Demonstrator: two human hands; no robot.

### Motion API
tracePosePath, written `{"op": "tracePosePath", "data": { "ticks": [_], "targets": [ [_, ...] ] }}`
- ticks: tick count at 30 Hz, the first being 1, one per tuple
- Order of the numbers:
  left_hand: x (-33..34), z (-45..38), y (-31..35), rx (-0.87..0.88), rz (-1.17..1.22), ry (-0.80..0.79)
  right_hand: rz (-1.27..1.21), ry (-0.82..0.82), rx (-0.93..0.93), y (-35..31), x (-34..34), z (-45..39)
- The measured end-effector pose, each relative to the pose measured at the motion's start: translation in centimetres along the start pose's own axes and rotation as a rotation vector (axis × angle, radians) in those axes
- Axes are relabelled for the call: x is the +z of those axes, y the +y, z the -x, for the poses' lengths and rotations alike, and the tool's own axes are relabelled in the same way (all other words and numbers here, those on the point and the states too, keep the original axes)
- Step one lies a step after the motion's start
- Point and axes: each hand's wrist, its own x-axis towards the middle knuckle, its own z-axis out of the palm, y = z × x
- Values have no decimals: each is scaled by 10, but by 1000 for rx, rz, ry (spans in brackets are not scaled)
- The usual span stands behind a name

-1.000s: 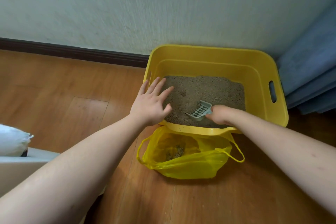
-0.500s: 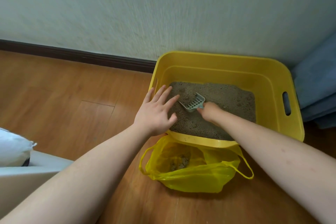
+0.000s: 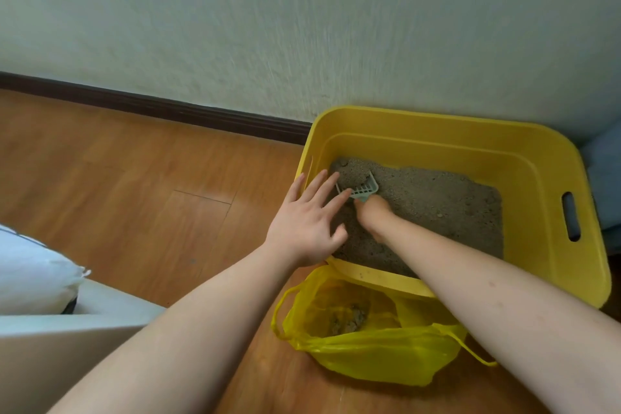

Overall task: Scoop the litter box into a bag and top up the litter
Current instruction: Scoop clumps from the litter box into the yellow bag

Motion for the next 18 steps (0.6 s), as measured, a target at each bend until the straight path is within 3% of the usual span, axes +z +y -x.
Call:
{"op": "tracePosePath", "data": {
  "ticks": [2,3,4,5,10,13,14,15,17,18],
  "targets": [
    [0,-1,1,2,-6,4,-90,-8,7,-4,5,3],
    [0,-1,2,2,-10,7,14,13,-40,-9,2,9],
    [0,-1,2,4,-13,11,358,17,-217,-8,5,19],
    [0,-1,3,6,-15,14,514,50,-295,-11,6,21],
    [2,-1,4,6,-10,36,360,154,-248,-12,17,20],
    [2,-1,5,4,-18,11,431,176,-244,-4,20,20],
    [3,-1,5,3,-20,8,404,174,-217,0,21,16],
    [3,-1,5,2,-20,6,218,163,-163,3,22,16],
    [4,-1,5,0,-21,-2,-456,134,75,2,14,14],
    [4,-2,5,-3,-21,-6,-388,177,50,5,10,16]
  ]
}}
